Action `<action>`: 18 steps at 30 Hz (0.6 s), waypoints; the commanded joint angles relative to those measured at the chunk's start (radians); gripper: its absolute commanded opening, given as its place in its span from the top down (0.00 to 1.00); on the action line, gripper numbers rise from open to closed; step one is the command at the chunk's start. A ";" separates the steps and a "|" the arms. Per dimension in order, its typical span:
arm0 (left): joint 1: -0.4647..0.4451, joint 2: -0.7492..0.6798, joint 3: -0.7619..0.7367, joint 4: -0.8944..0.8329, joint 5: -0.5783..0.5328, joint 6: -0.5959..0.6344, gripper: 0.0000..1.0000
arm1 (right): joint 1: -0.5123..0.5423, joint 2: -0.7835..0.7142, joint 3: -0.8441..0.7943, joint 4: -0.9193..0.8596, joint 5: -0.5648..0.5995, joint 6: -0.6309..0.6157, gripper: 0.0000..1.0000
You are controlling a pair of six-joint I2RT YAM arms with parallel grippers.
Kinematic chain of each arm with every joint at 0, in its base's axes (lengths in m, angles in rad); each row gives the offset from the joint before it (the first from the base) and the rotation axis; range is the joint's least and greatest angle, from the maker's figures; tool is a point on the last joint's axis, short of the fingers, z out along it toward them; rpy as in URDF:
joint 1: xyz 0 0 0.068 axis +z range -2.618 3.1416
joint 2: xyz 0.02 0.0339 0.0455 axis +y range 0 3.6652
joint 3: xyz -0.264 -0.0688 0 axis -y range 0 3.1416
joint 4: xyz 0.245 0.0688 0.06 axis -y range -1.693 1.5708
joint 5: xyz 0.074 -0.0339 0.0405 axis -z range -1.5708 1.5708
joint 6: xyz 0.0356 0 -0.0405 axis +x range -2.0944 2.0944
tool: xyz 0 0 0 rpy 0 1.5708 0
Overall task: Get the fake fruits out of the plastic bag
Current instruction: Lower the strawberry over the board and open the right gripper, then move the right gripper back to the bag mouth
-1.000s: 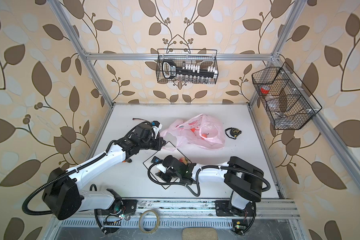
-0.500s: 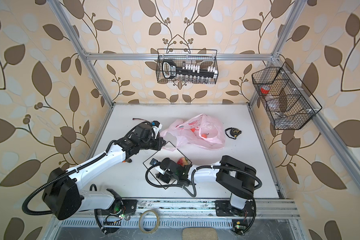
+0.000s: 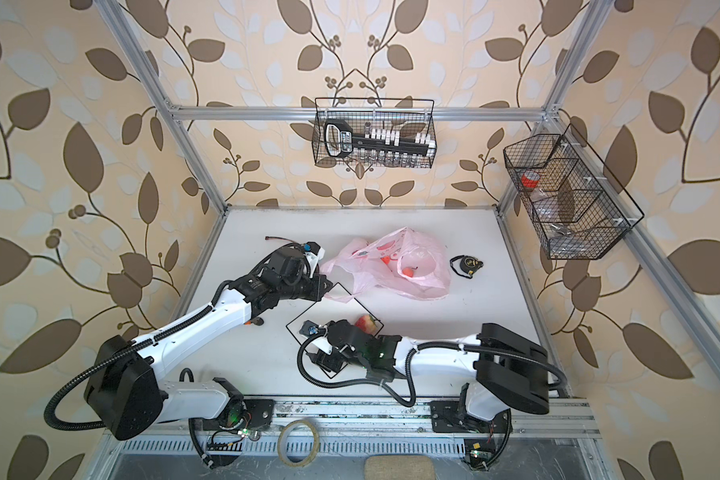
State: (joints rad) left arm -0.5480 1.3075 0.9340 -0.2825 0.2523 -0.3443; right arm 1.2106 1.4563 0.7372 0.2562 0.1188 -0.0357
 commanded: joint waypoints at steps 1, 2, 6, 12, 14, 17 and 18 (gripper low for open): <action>0.007 -0.036 0.019 0.020 0.012 -0.002 1.00 | 0.007 -0.130 -0.052 -0.023 0.003 0.044 0.36; 0.008 -0.036 0.019 0.020 0.013 -0.002 1.00 | 0.007 -0.175 -0.065 -0.031 0.026 0.060 0.36; 0.008 -0.038 0.016 0.023 0.011 -0.004 1.00 | 0.007 -0.328 -0.101 -0.063 0.121 0.093 0.36; 0.007 -0.037 0.014 0.026 0.021 -0.004 1.00 | -0.036 -0.458 -0.081 -0.103 0.381 0.168 0.40; 0.008 -0.039 0.014 0.024 0.025 -0.004 1.00 | -0.108 -0.458 -0.039 -0.176 0.412 0.244 0.39; 0.007 -0.045 0.009 0.019 0.028 -0.001 1.00 | -0.262 -0.428 0.041 -0.324 0.354 0.380 0.45; 0.008 -0.046 0.006 0.018 0.030 -0.001 1.00 | -0.319 -0.409 0.062 -0.365 0.320 0.424 0.48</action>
State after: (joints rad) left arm -0.5480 1.3025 0.9337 -0.2813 0.2584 -0.3443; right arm 0.9897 1.0218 0.7315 0.0486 0.4290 0.2276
